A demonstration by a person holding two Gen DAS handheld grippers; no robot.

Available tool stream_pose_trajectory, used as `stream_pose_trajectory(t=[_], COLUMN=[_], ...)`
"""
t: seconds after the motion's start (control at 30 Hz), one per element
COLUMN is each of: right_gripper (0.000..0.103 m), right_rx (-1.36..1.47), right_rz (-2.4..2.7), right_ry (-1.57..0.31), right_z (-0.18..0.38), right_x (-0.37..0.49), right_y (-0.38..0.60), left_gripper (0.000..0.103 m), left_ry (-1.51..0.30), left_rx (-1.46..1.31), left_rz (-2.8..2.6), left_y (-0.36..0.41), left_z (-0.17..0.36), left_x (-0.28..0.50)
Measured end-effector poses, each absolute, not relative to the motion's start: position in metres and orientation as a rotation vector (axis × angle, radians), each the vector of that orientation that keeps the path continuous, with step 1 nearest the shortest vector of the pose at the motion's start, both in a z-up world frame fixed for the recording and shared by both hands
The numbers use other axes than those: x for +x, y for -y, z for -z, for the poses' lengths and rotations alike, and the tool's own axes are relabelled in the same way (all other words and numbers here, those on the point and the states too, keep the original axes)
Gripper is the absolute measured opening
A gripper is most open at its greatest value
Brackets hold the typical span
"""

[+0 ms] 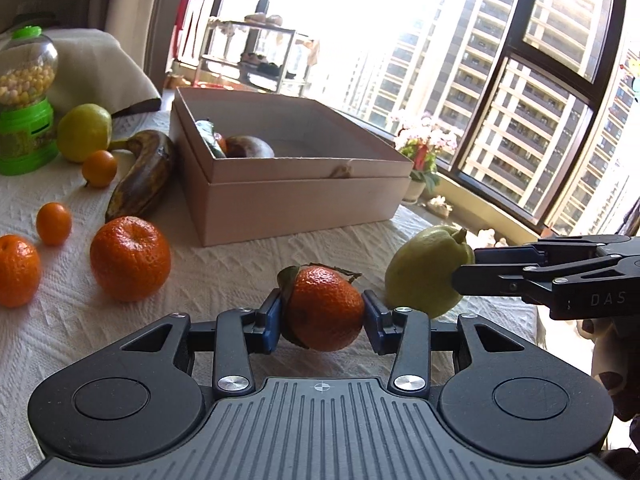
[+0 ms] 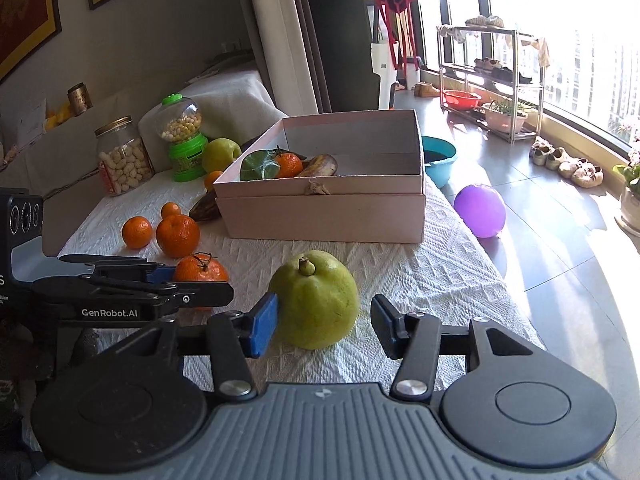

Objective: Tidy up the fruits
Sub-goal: 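Lift the pear with the right tool while the left tool holds the tangerine, then carry the green pear over the pink box and lower it in with the right tool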

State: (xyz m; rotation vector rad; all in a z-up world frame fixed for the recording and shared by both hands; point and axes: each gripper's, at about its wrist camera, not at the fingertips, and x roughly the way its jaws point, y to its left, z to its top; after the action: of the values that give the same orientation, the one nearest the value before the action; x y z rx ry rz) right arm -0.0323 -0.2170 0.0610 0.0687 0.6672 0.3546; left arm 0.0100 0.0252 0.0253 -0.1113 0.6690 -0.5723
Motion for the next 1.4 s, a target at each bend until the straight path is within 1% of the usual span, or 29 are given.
stream_pose_trajectory(t=[0.23, 0.3, 0.33, 0.37, 0.4, 0.6, 0.8, 0.9, 1.0, 1.13, 1.4], right_gripper=[0.051, 0.060, 0.070, 0.077, 0.078, 0.078, 0.078, 0.077, 0.074, 0.060, 0.060], right_rx=[0.058, 0.038, 0.022, 0.001, -0.018, -0.086, -0.002, -0.005, -0.022, -0.066, -0.007], right_rz=[-0.347, -0.333, -0.322, -0.309, -0.298, -0.243, -0.257, -0.248, -0.256, -0.270, -0.281], right_ry=[-0.662, -0.636, -0.619, -0.605, -0.598, -0.601, -0.676, -0.692, -0.691, -0.671, -0.681], right_z=[-0.060, -0.063, -0.064, -0.064, -0.063, -0.042, -0.030, -0.026, -0.026, -0.030, -0.035], right_x=[-0.033, -0.035, -0.036, -0.035, -0.033, -0.012, 0.005, 0.007, 0.006, 0.001, 0.000], right_y=[0.215, 0.211, 0.208, 0.204, 0.199, 0.173, 0.177, 0.180, 0.178, 0.173, 0.185], left_gripper=[0.046, 0.046, 0.046, 0.046, 0.046, 0.046, 0.046, 0.046, 0.046, 0.046, 0.046], left_ry=[-0.692, -0.685, -0.681, -0.677, -0.676, -0.662, -0.658, -0.657, -0.658, -0.657, -0.658], left_rx=[-0.102, -0.101, -0.101, -0.101, -0.103, -0.102, -0.110, -0.110, -0.114, -0.103, -0.071], left_rz=[0.572, 0.554, 0.545, 0.534, 0.527, 0.515, 0.516, 0.516, 0.517, 0.512, 0.497], left_y=[-0.020, -0.022, -0.023, -0.026, -0.028, -0.033, -0.034, -0.034, -0.034, -0.034, -0.026], left_z=[-0.018, -0.018, -0.017, -0.018, -0.018, -0.016, -0.016, -0.015, -0.016, -0.016, -0.018], left_x=[0.013, 0.013, 0.013, 0.011, 0.011, 0.006, 0.004, 0.005, 0.004, 0.006, 0.005])
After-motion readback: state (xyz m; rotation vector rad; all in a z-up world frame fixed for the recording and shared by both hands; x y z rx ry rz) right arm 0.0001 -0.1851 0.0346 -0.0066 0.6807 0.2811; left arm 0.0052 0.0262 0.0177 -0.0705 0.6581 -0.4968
